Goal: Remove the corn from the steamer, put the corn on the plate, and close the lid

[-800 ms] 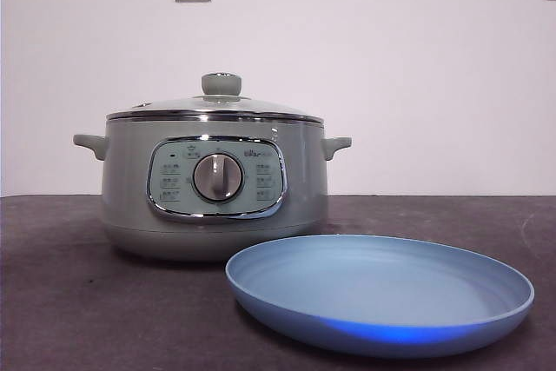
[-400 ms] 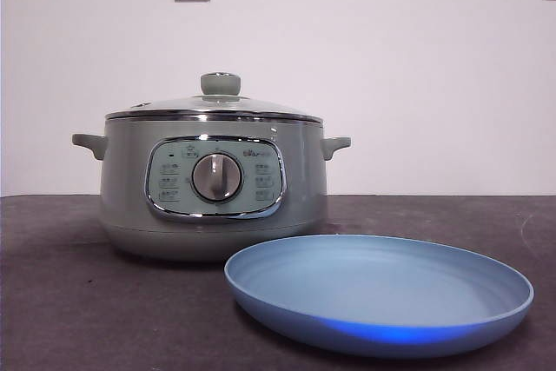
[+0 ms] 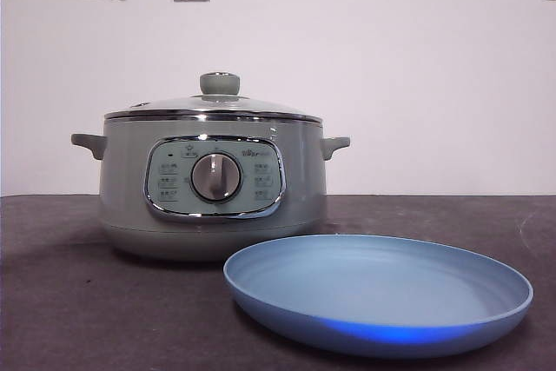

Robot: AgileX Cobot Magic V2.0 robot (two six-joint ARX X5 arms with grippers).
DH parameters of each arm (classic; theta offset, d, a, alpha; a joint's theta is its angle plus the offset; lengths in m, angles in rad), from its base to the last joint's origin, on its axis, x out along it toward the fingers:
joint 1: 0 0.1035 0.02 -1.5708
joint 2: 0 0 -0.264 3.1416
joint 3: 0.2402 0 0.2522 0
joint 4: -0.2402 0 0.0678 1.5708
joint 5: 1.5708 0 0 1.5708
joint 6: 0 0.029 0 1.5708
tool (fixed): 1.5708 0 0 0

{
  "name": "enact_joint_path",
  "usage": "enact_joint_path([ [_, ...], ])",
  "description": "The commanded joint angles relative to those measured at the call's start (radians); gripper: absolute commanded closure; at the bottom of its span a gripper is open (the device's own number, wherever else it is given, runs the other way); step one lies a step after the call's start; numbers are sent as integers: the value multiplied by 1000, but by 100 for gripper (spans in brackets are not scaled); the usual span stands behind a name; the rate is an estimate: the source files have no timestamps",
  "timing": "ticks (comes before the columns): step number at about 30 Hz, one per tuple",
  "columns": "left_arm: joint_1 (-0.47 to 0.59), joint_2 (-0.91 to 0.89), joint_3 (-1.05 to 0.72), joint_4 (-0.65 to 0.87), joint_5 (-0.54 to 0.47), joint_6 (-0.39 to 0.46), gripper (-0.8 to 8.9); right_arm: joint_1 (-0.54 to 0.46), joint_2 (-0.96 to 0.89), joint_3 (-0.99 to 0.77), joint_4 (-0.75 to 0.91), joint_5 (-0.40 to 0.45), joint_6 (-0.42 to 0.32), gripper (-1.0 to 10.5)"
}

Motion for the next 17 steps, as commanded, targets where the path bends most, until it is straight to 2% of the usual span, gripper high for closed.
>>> enact_joint_path([
  [1, -31, 68, -1, 93, -40, 9, 310, 1, 0, 3, 5, 3, -8, 434],
  [7, -82, 194, 0, 253, -114, 12, 310, 1, 0, 3, 4, 3, -8, 434],
  [10, -97, 246, 0, 310, -121, 12, 310, 1, 0, 3, 4, 3, -8, 434],
  [17, -119, 333, 0, 358, -170, 18, 310, 1, 0, 3, -6, 3, -7, 435],
])
